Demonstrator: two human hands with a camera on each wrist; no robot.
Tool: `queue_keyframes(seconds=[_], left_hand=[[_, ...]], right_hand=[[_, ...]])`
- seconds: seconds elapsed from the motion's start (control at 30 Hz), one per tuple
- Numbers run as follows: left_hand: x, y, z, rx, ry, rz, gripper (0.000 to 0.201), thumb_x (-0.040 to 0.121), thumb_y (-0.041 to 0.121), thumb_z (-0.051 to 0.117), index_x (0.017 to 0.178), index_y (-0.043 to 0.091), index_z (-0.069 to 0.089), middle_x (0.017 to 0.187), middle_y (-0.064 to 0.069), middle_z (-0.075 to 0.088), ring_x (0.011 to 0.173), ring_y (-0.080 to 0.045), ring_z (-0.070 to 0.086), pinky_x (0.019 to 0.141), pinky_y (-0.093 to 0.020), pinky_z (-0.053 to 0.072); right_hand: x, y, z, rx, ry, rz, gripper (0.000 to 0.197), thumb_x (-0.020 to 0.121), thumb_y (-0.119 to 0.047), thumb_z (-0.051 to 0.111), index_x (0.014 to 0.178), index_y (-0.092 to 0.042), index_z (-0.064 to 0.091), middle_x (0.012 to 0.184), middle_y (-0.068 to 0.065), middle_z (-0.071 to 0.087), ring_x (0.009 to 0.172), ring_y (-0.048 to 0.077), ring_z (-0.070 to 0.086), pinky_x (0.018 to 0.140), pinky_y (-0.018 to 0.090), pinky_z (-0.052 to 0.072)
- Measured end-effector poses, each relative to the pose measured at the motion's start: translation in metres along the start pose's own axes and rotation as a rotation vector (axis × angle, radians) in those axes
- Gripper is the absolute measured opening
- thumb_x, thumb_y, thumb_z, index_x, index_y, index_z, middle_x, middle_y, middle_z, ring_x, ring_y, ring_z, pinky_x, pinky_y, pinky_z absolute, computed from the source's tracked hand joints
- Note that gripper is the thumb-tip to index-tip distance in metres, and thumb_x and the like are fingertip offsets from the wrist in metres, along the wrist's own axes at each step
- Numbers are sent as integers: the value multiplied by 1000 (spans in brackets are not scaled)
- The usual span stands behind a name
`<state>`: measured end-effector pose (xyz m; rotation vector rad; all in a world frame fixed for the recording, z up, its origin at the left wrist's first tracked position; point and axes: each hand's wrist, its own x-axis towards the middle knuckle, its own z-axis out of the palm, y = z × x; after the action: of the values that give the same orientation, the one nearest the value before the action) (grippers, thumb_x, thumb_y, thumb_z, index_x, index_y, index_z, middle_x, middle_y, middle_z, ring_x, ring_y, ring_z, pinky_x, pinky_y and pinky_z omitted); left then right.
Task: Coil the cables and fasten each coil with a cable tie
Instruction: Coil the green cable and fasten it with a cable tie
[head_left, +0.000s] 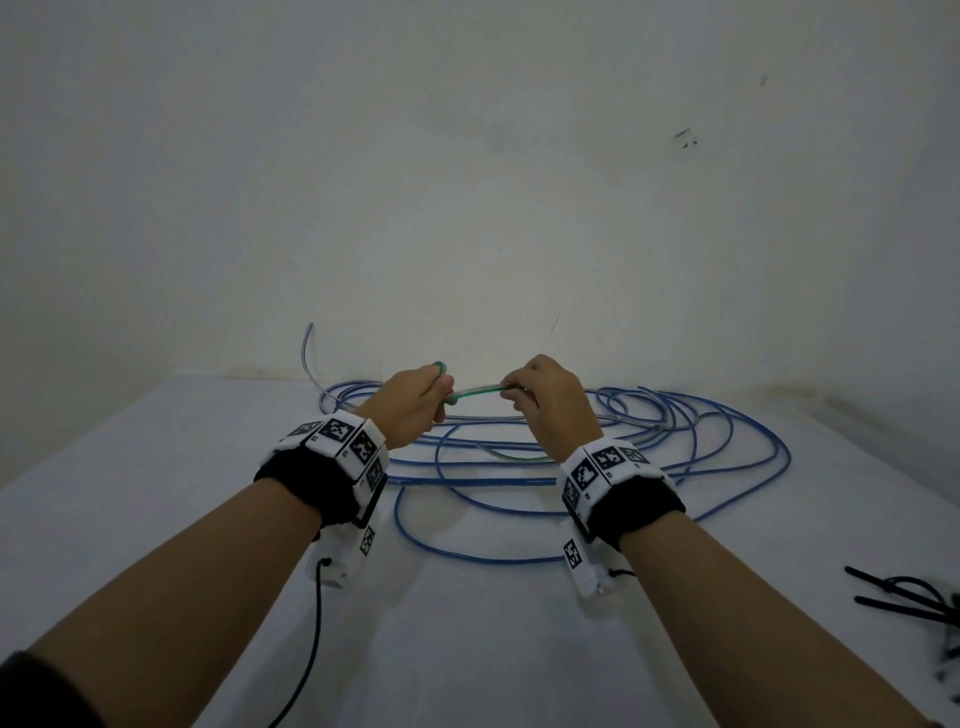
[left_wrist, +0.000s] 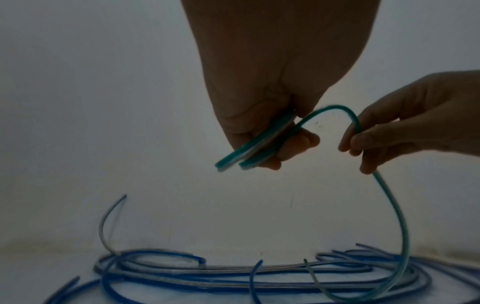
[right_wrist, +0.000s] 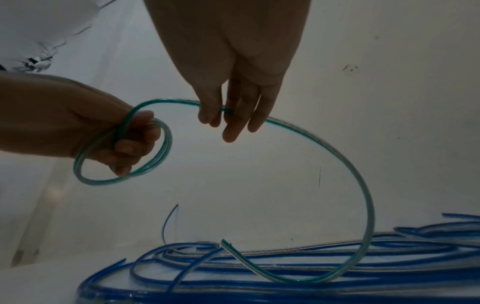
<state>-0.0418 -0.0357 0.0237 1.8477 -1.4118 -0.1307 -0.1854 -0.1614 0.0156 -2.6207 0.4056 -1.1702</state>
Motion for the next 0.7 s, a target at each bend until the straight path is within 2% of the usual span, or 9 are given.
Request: queue_keyframes(seconds=[0.07,0.13,0.23,0.3,0.4,0.47,0.57,0.63,0.7], left_hand=[[-1,3,0,-107,45,6,37,102,22,29,78,8,53,65,-4,57,58,-13,52,63,-21,43],[-1,5,0,-203,68,28,36,102,19,29,77,9,54,66,-6,58,57,-9,54,62,-14,43],[1,6,-2,-291,56,13,34,101,18,31,77,10,53,66,-5,54,58,-15,49,58,-21,43],[2,3,-4,-277,44,-34,36,101,22,32,76,13,56,64,-3,52,59,-17,46,56,-25,39],[1,-2,-9,-190,17,-66,39,101,27,32,75,16,59,63,0,52,60,-16,45,57,-25,36],[-3,-3,-11,-132,-25,-73,41,101,27,31,77,15,61,64,0,53,61,-14,45,60,-24,37],[-7,-5,-10,-136,-96,-94,40,101,29,31,83,11,62,66,0,54,59,-13,47,60,-24,39],[-9,-6,-9,-222,-112,-92,38,101,27,32,83,9,60,65,-2,54,58,-18,47,58,-26,42],[-10,-4,-8,-295,-118,-98,37,101,25,33,83,7,60,64,-4,52,57,-19,48,56,-24,44]], right_hand=[[2,0,-1,3,-65,-34,19,89,-6,56,102,2,69,90,19,60,74,32,60,71,40,50],[4,0,-1,-13,-134,-57,24,92,-5,52,110,1,66,92,20,62,78,32,59,74,40,48],[3,-3,-2,63,-177,13,25,94,-5,47,116,-3,59,90,14,65,78,21,56,73,29,44],[2,-4,-4,160,-148,101,13,94,-9,48,106,-6,54,81,8,64,71,18,55,64,25,42],[3,-1,-7,183,-118,82,8,92,-9,52,90,-3,56,73,8,62,67,20,54,61,25,39],[7,3,-7,139,-143,65,12,92,-10,53,88,-5,62,67,2,59,70,22,52,67,25,36],[12,7,-7,69,-219,47,17,94,-18,52,86,-15,66,65,-15,52,83,27,48,84,36,36],[13,3,-9,62,-275,64,22,96,-21,48,87,-17,67,67,-19,51,91,24,41,86,38,35],[15,-3,-11,51,-280,88,26,97,-21,45,81,-21,65,65,-19,50,92,21,43,87,38,35]])
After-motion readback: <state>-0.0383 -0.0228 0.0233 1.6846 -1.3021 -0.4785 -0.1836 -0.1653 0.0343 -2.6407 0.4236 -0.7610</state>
